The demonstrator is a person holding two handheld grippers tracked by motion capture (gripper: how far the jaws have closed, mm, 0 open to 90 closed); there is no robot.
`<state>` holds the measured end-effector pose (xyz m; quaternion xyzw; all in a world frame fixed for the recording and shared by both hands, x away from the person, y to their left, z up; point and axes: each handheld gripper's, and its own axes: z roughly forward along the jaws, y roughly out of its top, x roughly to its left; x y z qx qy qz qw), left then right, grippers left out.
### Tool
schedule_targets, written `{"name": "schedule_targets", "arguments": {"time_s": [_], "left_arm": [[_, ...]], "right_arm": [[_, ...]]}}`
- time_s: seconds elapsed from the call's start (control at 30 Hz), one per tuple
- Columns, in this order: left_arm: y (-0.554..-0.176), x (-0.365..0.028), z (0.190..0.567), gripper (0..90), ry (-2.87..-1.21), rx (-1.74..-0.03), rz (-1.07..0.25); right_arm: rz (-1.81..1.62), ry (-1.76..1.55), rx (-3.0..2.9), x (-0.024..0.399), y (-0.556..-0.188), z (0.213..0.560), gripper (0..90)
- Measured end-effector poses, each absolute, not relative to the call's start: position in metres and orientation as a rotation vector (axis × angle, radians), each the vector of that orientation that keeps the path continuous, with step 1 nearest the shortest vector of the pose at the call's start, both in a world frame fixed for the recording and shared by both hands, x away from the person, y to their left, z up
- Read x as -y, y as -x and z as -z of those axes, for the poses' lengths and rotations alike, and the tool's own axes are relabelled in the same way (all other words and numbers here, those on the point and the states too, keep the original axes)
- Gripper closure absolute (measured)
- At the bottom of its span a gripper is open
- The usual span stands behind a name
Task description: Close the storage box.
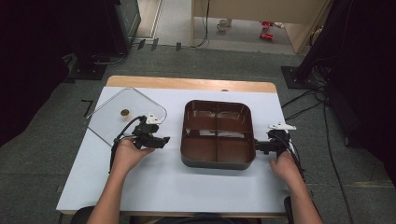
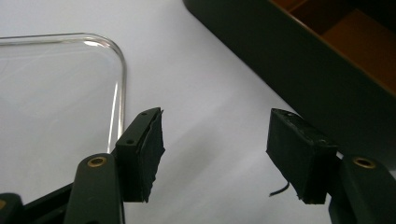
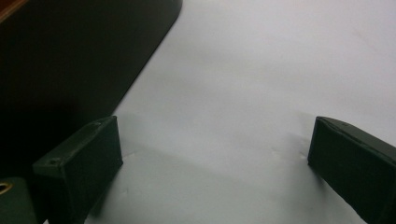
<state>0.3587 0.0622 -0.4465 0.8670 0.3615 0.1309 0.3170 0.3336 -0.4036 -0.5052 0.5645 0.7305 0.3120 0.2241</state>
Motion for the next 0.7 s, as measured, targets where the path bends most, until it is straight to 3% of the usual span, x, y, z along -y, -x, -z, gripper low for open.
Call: {"name": "schedule_targets", "arguments": {"time_s": [0.7], "left_arm": [[-0.388, -0.104, 0.433, 35.3, -2.234, -1.039, -0.418]], "right_arm": [[-0.858, -1.559, -2.014, 0.403, -0.333, 0.505, 2.1]]}}
